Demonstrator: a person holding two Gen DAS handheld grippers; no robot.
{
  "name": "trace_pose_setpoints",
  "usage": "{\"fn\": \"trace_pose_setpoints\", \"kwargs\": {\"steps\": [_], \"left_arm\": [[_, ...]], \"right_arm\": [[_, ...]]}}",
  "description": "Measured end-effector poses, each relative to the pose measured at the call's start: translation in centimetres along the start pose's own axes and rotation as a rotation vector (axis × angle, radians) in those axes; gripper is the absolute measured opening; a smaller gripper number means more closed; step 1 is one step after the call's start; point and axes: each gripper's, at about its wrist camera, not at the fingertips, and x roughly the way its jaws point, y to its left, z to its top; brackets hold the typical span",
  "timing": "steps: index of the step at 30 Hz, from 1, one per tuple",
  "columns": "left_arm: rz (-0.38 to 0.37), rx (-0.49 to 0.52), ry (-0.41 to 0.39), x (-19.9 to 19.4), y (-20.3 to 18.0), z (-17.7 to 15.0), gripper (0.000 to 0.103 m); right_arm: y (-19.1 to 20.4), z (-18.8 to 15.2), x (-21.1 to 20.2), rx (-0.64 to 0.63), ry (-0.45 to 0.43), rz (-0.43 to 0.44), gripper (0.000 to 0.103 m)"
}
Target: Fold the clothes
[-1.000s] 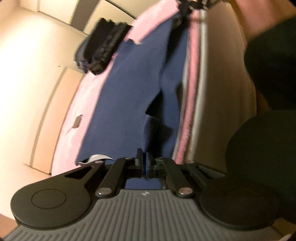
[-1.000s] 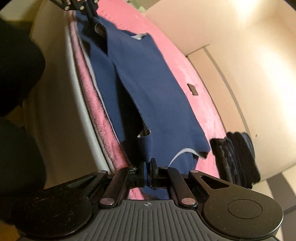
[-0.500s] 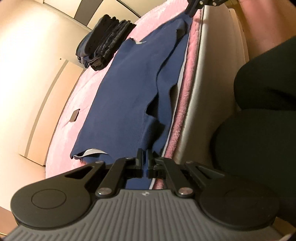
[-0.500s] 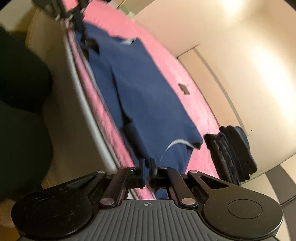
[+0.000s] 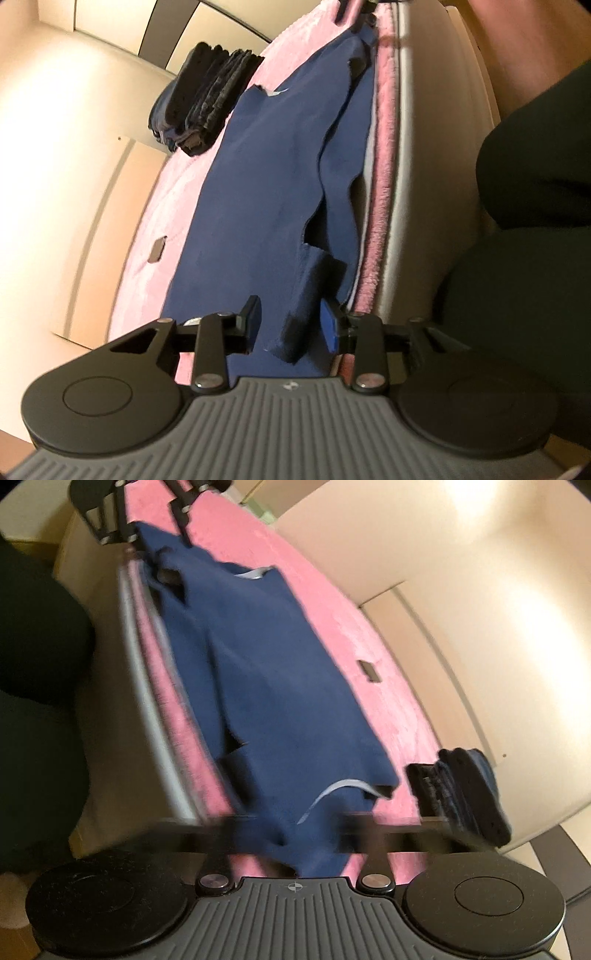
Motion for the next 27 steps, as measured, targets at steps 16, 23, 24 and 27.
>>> {"fn": "trace_pose_setpoints", "kwargs": {"steps": [16,23,24,27], "left_arm": [[-0.029,0.013,0.018,0.5,0.1,-0.4,0.023],[0.013,-0.03,0.001,-2.0,0.7,-0.3,0.001],[0.019,-0.043,-0.002,-2.5,0.7,-0.3,0.001],[-0.018,-0.048,0.023,-1.5,-0.4,-0.6,0.001]], "right_arm": [[-0.4,-0.3,2.6,-0.117,0.046,0.157,0.032],[-0.5,0.0,0.8,-0.103,0.028,0.117,0.002],[-0.6,0.0,0.3,-0.095,0.027,0.106,0.002],[0.7,-0.8,1.3,-0.119,0.059,0.137,0.002]]}}
